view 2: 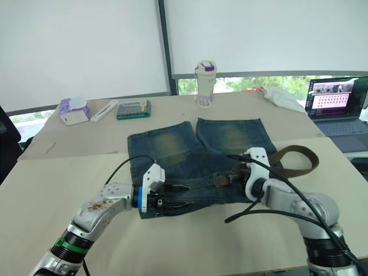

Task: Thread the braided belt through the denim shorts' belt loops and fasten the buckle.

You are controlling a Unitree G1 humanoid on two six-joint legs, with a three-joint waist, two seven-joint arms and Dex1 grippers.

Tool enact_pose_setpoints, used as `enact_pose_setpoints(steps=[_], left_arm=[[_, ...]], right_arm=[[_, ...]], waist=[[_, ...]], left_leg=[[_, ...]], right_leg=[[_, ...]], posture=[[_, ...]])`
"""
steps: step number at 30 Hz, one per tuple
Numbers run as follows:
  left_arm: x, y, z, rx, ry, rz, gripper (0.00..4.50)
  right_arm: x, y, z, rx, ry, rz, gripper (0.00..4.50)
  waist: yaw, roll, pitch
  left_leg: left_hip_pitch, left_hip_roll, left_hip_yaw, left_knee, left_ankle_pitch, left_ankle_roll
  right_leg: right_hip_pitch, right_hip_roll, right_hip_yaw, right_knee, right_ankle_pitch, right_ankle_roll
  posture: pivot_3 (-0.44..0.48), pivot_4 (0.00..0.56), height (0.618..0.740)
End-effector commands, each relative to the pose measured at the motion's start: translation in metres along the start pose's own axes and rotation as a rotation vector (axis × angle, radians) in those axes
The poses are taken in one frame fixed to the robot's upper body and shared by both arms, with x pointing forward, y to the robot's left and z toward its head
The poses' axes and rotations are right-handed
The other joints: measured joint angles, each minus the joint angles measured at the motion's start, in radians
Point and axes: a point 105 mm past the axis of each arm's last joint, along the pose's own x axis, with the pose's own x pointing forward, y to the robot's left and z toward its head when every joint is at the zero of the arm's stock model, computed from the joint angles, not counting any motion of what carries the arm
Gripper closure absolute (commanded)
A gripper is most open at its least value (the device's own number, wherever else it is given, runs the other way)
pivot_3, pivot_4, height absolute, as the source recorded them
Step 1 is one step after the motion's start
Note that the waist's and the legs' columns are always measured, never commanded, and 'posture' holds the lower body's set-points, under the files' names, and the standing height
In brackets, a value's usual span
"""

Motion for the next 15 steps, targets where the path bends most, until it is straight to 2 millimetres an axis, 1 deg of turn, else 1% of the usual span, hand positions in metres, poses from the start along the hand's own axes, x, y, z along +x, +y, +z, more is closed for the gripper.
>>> enact_pose_setpoints(steps=[1,6,7,9,11,15], left_arm=[[-0.004,0.004,0.001,0.037,0.002,0.024,1.77],[-0.005,0.006,0.001,-0.014,-0.011,0.053,1.77],[-0.005,0.007,0.001,-0.038,-0.014,0.061,1.77],[-0.005,0.011,0.000,-0.120,-0.014,0.097,1.77],[-0.005,0.015,-0.004,-0.181,0.007,0.127,1.77],[-0.006,0.023,0.004,-0.380,-0.034,0.168,1.77]], right_arm=[[0.009,0.014,0.001,0.023,0.001,0.073,4.50],[0.017,0.025,-0.003,0.048,0.014,0.129,4.50],[0.019,0.026,-0.004,0.064,0.013,0.139,4.50],[0.026,0.033,-0.004,0.149,-0.006,0.186,4.50],[0.028,0.039,0.002,0.248,-0.053,0.238,4.50],[0.020,0.047,0.019,0.409,-0.161,0.342,4.50]], waist=[[-0.001,0.000,0.000],[0.000,0.000,0.000],[-0.001,0.000,0.000],[-0.003,0.000,0.000],[-0.012,0.000,-0.001],[-0.023,0.001,-0.001]], left_leg=[[0.000,0.000,0.000,0.000,0.000,0.000],[0.000,0.000,0.000,0.000,0.000,0.000],[0.000,0.000,0.000,0.000,0.000,0.000],[0.000,0.001,0.000,0.000,0.000,0.000],[0.001,0.002,0.000,-0.001,0.000,0.000],[0.001,0.003,-0.001,-0.003,0.000,0.000]], right_leg=[[0.000,0.000,0.000,0.000,0.000,0.000],[0.000,0.000,0.000,0.000,0.000,0.000],[0.000,0.000,0.000,0.000,0.000,0.000],[0.000,0.001,0.000,0.000,0.000,0.000],[-0.001,0.001,0.000,0.001,0.001,-0.001],[-0.001,0.002,0.000,0.003,0.001,-0.001]], posture=[[0.000,0.150,0.740],[0.000,0.150,0.740],[0.000,0.150,0.740],[0.000,0.150,0.740],[0.000,0.150,0.740],[0.000,0.150,0.740]])
